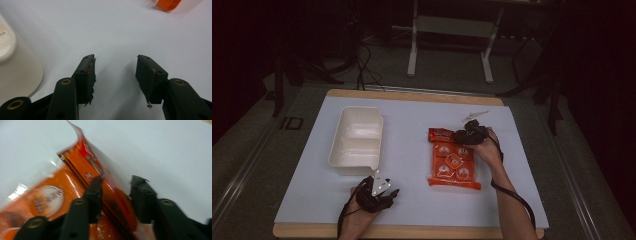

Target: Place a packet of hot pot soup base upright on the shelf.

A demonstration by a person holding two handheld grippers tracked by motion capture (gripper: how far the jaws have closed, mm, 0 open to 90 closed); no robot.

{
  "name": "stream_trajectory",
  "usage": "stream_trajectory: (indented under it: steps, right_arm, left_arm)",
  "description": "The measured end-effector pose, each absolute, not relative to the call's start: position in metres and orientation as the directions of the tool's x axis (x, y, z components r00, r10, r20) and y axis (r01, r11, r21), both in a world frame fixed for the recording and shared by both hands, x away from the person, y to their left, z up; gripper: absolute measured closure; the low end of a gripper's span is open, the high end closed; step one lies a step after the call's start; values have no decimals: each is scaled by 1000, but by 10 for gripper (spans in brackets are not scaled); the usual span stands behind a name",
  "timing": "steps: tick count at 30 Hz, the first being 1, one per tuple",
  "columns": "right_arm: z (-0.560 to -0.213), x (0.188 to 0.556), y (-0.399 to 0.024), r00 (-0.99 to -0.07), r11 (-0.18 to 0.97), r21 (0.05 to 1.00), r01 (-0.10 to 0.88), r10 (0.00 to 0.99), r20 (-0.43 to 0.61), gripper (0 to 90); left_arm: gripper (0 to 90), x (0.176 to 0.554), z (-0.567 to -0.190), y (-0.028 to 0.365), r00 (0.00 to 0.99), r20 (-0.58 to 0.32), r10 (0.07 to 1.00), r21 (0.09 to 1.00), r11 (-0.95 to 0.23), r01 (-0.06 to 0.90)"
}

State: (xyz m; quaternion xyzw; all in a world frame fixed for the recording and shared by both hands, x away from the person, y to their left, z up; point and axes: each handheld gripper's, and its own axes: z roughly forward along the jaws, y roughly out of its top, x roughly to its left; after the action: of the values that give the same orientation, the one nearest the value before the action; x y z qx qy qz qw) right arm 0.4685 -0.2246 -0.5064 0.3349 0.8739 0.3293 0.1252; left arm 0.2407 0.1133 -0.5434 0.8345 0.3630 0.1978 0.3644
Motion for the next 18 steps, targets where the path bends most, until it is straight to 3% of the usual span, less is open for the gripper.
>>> stream_trajectory:
  steps: [5,18]
  right_arm:
    - [-505,474,-212,-745,645,576,502,661,-91,653]
    - [-504,483,-178,-801,752,463,468,583,-138,730]
  left_arm:
    - [500,241,-543,113,659,65,750,752,-471,462]
    - [500,241,-543,113,660,69,748,750,-475,460]
